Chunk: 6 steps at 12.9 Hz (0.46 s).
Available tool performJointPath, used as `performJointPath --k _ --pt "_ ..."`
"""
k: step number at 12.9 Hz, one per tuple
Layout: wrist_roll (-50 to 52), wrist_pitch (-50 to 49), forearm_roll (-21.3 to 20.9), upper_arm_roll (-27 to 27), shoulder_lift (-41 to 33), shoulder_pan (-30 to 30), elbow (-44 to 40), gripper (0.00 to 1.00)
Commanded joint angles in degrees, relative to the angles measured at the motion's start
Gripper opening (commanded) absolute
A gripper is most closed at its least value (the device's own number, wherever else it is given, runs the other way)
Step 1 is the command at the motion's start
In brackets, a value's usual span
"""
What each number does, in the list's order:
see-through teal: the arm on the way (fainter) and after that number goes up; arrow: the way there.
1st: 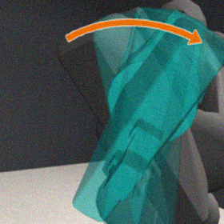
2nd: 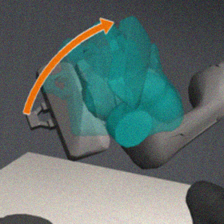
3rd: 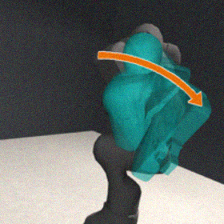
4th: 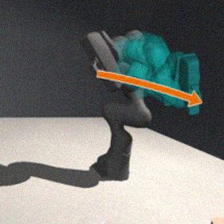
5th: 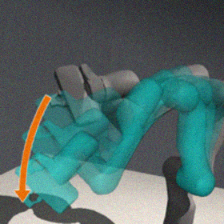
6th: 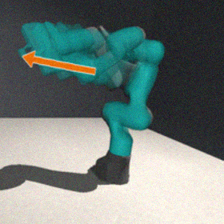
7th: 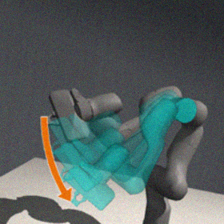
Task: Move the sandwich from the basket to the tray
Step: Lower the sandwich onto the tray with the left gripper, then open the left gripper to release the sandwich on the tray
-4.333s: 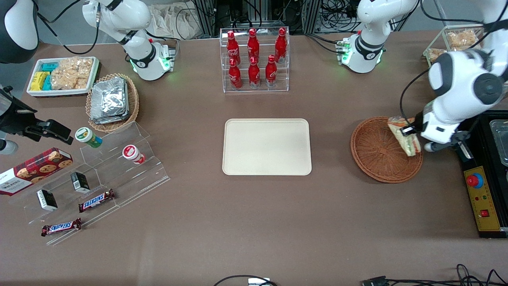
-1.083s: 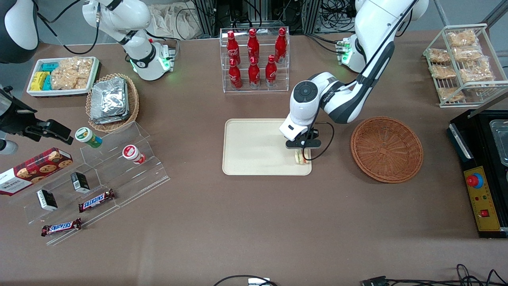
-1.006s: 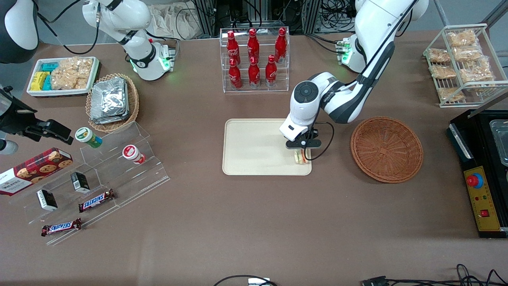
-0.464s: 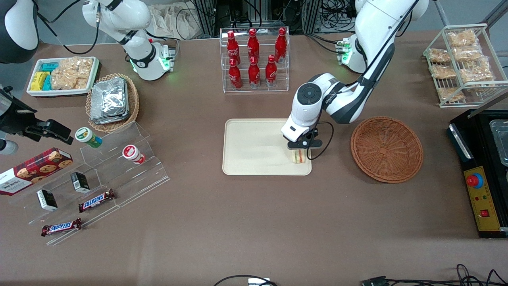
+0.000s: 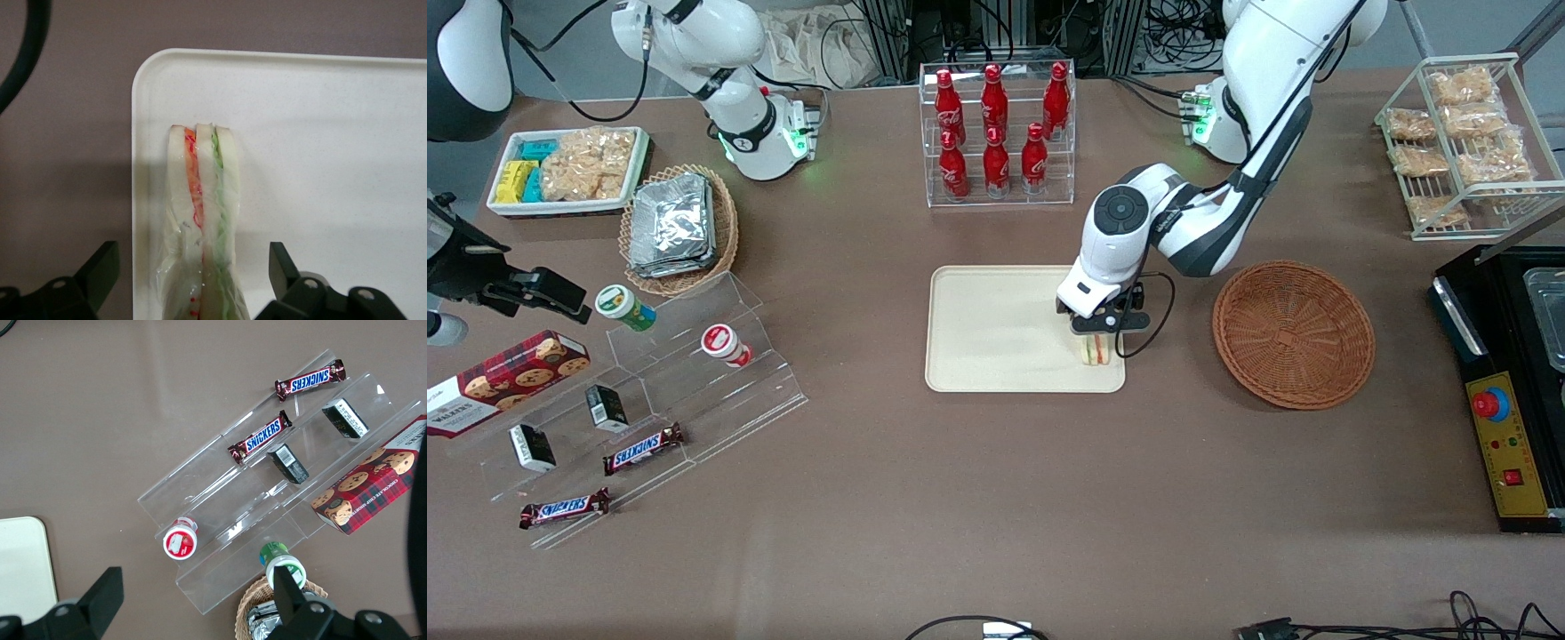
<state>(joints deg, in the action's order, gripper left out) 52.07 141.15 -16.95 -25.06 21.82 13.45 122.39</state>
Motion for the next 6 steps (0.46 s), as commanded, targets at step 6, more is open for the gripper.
performJointPath --k 6 --pt "-11.97 -24.56 10.70 0.19 -8.28 -4.99 -11.96 1.00"
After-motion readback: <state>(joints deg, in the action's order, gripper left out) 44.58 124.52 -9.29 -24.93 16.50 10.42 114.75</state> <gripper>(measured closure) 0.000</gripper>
